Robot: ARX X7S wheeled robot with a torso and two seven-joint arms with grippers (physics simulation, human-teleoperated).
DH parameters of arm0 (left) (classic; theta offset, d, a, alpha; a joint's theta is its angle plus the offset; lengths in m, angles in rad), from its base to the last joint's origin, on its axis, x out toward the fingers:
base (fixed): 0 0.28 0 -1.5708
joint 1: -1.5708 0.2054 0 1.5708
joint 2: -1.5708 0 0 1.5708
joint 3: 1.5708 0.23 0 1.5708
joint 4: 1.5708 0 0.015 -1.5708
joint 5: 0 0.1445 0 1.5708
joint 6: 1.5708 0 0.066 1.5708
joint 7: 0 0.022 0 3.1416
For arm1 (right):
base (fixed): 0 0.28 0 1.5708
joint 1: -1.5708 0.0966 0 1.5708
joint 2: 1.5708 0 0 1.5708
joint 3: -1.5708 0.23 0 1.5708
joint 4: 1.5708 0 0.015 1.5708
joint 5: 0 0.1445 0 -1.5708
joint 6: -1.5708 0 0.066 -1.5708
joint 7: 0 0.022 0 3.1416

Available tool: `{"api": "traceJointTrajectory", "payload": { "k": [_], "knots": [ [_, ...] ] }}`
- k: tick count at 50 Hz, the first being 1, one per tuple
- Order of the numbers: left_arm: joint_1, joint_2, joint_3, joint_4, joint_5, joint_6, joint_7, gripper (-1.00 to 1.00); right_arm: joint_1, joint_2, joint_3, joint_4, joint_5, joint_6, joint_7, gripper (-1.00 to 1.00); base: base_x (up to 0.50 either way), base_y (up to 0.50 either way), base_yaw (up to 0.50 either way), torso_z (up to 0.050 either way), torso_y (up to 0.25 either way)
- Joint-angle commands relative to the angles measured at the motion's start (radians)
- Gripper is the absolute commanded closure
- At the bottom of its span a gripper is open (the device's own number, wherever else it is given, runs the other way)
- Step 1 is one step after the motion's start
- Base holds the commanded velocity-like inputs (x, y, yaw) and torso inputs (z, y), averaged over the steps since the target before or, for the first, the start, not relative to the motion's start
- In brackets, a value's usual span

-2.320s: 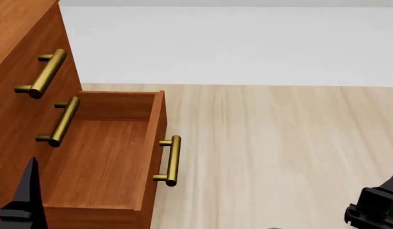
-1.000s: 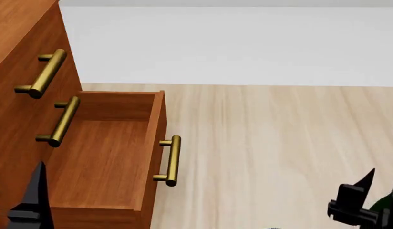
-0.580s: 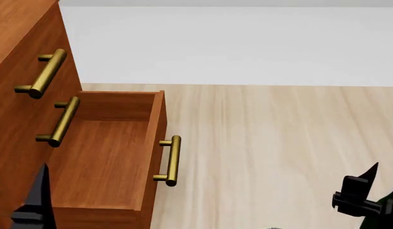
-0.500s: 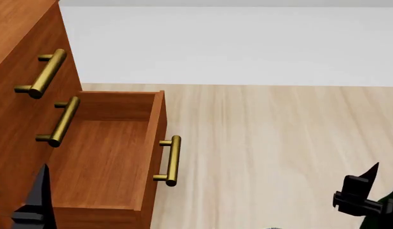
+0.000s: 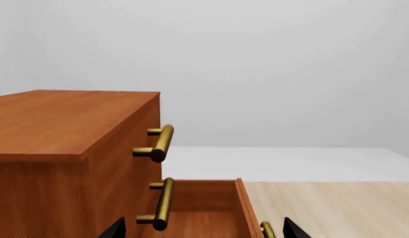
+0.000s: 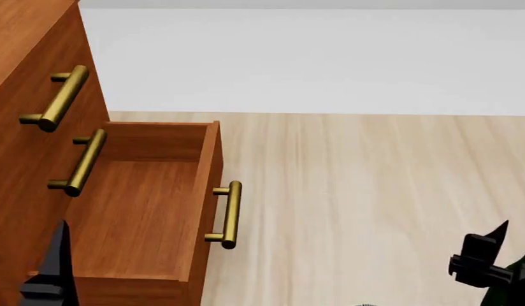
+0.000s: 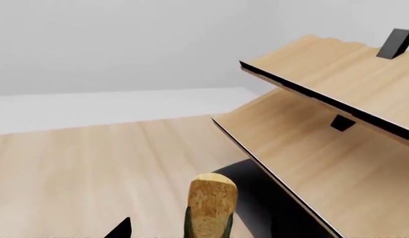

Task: Put the wine bottle in the bottom drawer of the cabinet.

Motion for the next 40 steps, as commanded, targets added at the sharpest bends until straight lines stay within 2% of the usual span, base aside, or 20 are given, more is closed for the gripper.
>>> {"api": "traceJointTrajectory", "payload": {
  "k": [1,9,10,28,40],
  "knots": [
    [-0.002,0.002,0.007,-0.002,0.003,-0.001,0.000,-1.00,0.016,0.004,-0.006,0.039,-0.007,-0.010,-0.002,-1.00,0.00,0.00,0.00,0.000,0.000],
    [-0.008,-0.001,0.006,-0.004,0.001,-0.002,-0.001,-1.00,0.033,0.010,-0.011,0.077,-0.015,-0.021,-0.006,-1.00,0.00,0.00,0.00,0.000,0.000],
    [-0.009,-0.001,0.007,-0.002,-0.001,-0.003,-0.003,-1.00,0.034,0.009,-0.011,0.076,-0.015,-0.019,-0.005,1.00,0.00,0.00,0.00,0.000,0.000],
    [-0.006,0.001,0.013,-0.012,0.009,0.004,0.001,-1.00,0.017,0.019,-0.003,0.007,0.008,-0.005,-0.015,1.00,0.00,0.00,0.00,0.000,0.000],
    [-0.011,0.000,0.013,-0.009,0.002,0.001,-0.009,-1.00,0.062,0.049,-0.012,-0.131,0.028,0.091,-0.007,1.00,0.00,0.00,0.00,0.000,0.001]
  ]
}}
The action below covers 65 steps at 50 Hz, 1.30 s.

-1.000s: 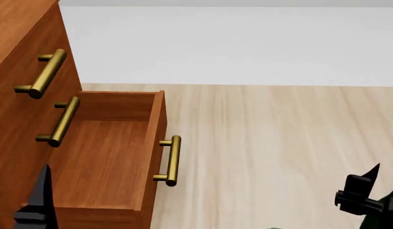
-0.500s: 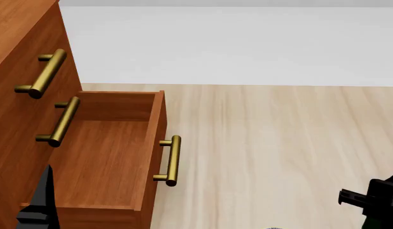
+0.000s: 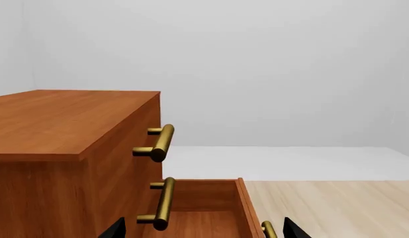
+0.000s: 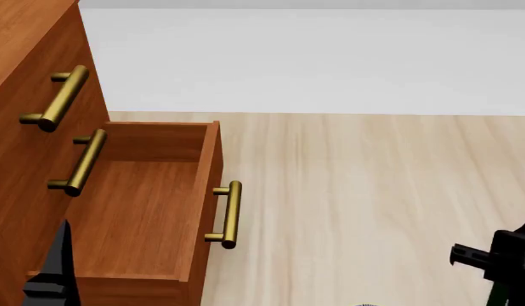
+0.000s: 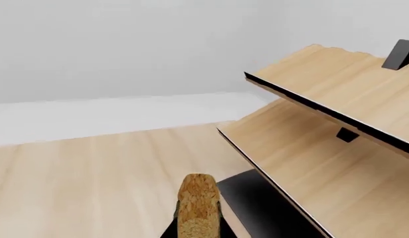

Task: Put the wine bottle in the bottom drawer of the cabinet.

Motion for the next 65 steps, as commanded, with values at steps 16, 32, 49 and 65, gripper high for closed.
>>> {"api": "traceJointTrajectory", "payload": {
  "k": [16,32,49,65],
  "knots": [
    [0.011,0.003,0.004,-0.016,0.010,0.021,0.009,-1.00,0.236,0.047,-0.064,-0.256,0.035,0.268,-0.001,1.00,0.00,0.00,0.00,0.000,0.001],
    [0.024,-0.007,0.002,-0.014,0.014,0.028,0.006,-1.00,0.474,0.024,-0.209,-0.326,0.047,0.419,-0.027,1.00,0.00,0.00,0.00,0.000,0.001],
    [0.014,-0.011,0.006,-0.014,0.012,0.019,-0.001,-1.00,0.722,-0.029,-0.342,-0.285,0.065,0.560,-0.075,1.00,0.00,0.00,0.00,0.000,0.001],
    [0.023,-0.016,0.003,-0.016,0.014,0.032,0.003,-1.00,0.948,-0.150,-0.436,-0.142,0.079,0.659,-0.102,1.00,0.00,0.00,0.00,0.000,0.001]
  ]
}}
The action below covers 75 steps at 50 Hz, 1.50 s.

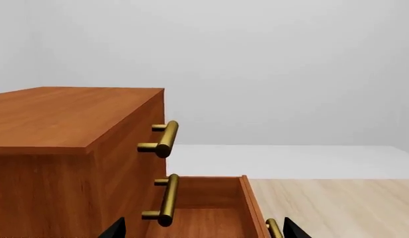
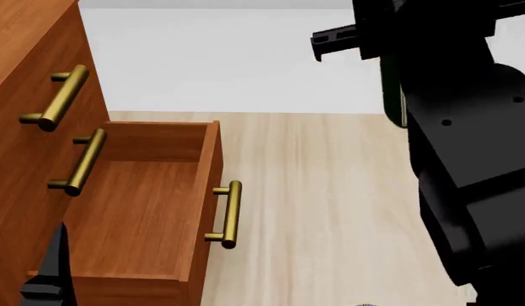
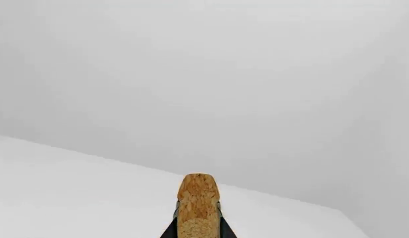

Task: Put the wine bottle in the bottom drawer of the cabinet.

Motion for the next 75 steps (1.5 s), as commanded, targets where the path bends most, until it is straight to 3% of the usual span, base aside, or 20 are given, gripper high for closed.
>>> {"api": "traceJointTrajectory", "payload": {
  "k": [1,17,42,49,56,66,71,75],
  "knots": [
    [0.003,-0.002,-0.001,-0.003,0.001,0.006,0.000,-1.00,0.161,-0.080,-0.057,0.087,-0.012,0.061,-0.025,1.00,0.00,0.00,0.00,0.000,0.000],
    [0.016,-0.018,-0.018,-0.008,-0.003,0.022,-0.003,-1.00,0.287,-0.220,-0.087,0.311,0.026,0.142,-0.055,1.00,0.00,0.00,0.00,0.000,0.001],
    [0.020,-0.026,-0.019,-0.003,-0.001,0.030,-0.004,-1.00,0.485,-0.359,-0.047,0.735,0.101,0.075,-0.112,1.00,0.00,0.00,0.00,0.000,0.001],
    [0.019,-0.028,-0.020,-0.005,-0.005,0.030,-0.006,-1.00,0.553,-0.367,-0.131,0.868,0.203,0.033,-0.078,1.00,0.00,0.00,0.00,0.002,0.000],
    [0.022,-0.027,-0.020,-0.007,-0.008,0.033,-0.008,-1.00,0.649,-0.369,-0.357,1.108,0.604,-0.087,-0.015,1.00,0.00,0.00,0.00,0.000,0.000],
    [0.040,-0.039,-0.034,-0.010,-0.003,0.053,-0.010,-1.00,0.752,-0.369,-1.027,1.226,1.202,-0.310,0.038,1.00,0.00,0.00,0.00,0.000,0.001],
    [0.041,-0.049,-0.046,-0.009,-0.018,0.054,-0.018,-1.00,0.798,-0.369,-1.212,1.227,1.401,-0.352,0.044,1.00,0.00,0.00,0.00,0.000,0.000],
    [0.043,-0.045,-0.041,-0.013,-0.014,0.055,-0.016,-1.00,0.829,-0.369,-1.283,1.226,1.509,-0.357,0.039,1.00,0.00,0.00,0.00,0.000,0.003]
  ]
}}
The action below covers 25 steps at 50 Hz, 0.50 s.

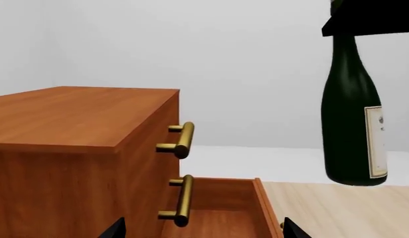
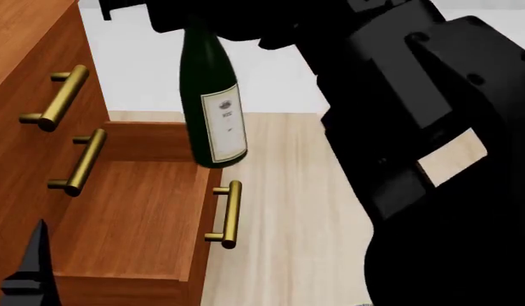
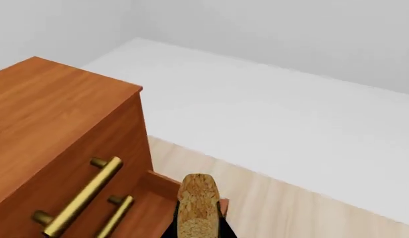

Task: Put the wine bottle in the bottom drawer of the cabinet.

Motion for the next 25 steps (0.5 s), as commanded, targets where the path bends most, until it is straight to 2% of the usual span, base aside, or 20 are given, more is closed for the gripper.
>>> {"api": "traceJointTrajectory", "payload": {
  "k": [1,25],
  "knots": [
    [0.009,-0.005,-0.006,-0.006,-0.002,0.010,-0.002,-1.00,0.108,-0.001,-0.362,0.065,0.418,-0.097,0.014,1.00,0.00,0.00,0.00,0.000,0.000],
    [0.025,-0.005,-0.002,-0.012,0.008,0.031,0.012,-1.00,0.140,-0.001,-0.399,0.049,0.557,-0.126,-0.018,1.00,0.00,0.00,0.00,0.000,0.000]
  ]
}}
